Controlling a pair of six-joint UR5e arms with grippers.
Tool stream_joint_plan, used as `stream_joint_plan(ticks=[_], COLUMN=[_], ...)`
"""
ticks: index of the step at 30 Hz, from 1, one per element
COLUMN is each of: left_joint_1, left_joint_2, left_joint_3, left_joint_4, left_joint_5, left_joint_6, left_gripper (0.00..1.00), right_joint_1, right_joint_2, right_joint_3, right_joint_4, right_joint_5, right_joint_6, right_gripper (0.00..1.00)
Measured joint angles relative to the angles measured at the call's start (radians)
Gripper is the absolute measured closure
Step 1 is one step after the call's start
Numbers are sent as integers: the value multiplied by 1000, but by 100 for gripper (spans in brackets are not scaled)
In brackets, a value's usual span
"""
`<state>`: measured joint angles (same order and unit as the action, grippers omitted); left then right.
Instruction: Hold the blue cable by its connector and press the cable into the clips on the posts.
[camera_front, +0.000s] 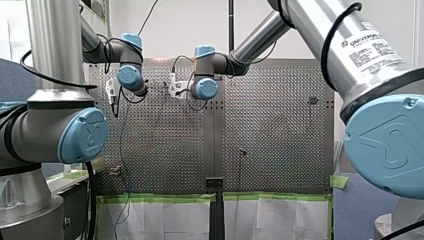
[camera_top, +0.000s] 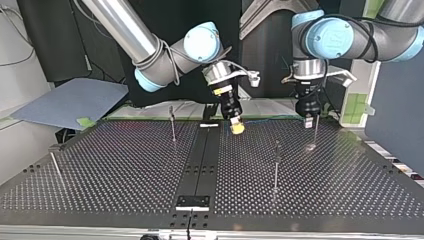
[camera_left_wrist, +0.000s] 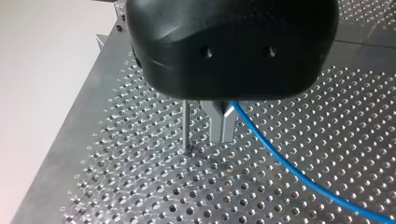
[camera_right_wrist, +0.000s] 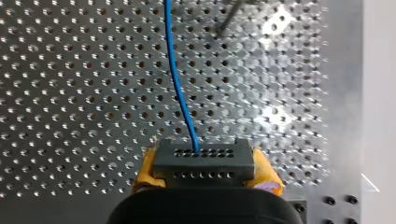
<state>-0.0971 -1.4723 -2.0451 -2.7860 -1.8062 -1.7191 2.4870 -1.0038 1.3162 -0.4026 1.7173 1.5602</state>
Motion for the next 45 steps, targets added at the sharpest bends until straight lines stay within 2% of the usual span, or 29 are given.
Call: stream_joint_plan(ticks=[6,9,13,17,26,33,40,45], left_joint_1=[17,40,73,84,16,-44,-99,-103], left_joint_2=[-15,-3,-17,-15,18,52,43,14], left_joint_3=[31,46,76,111,152,153,153,153], left_joint_4=[-33,-57,-92,-129,-214,-238,-237,-236], left_joint_5=[-10,-28,-61,-97,-182,-243,-304,-309], left_joint_6=[11,6,4,26,108,164,173,167], left_gripper=[100,100,100,100,100,100,100,100], right_joint_1=[1,1,2,0,-6,-9,-12,-14], right_joint_2=[12,14,14,15,15,15,15,15], right_joint_3=[-11,-17,-26,-29,-37,-52,-63,-64], right_joint_4=[6,6,6,6,13,23,32,34], right_joint_5=[-1,-5,-9,-10,-13,-15,-15,-16], right_joint_6=[-3,-1,1,2,2,2,1,2], right_gripper=[100,100,100,100,100,100,100,100])
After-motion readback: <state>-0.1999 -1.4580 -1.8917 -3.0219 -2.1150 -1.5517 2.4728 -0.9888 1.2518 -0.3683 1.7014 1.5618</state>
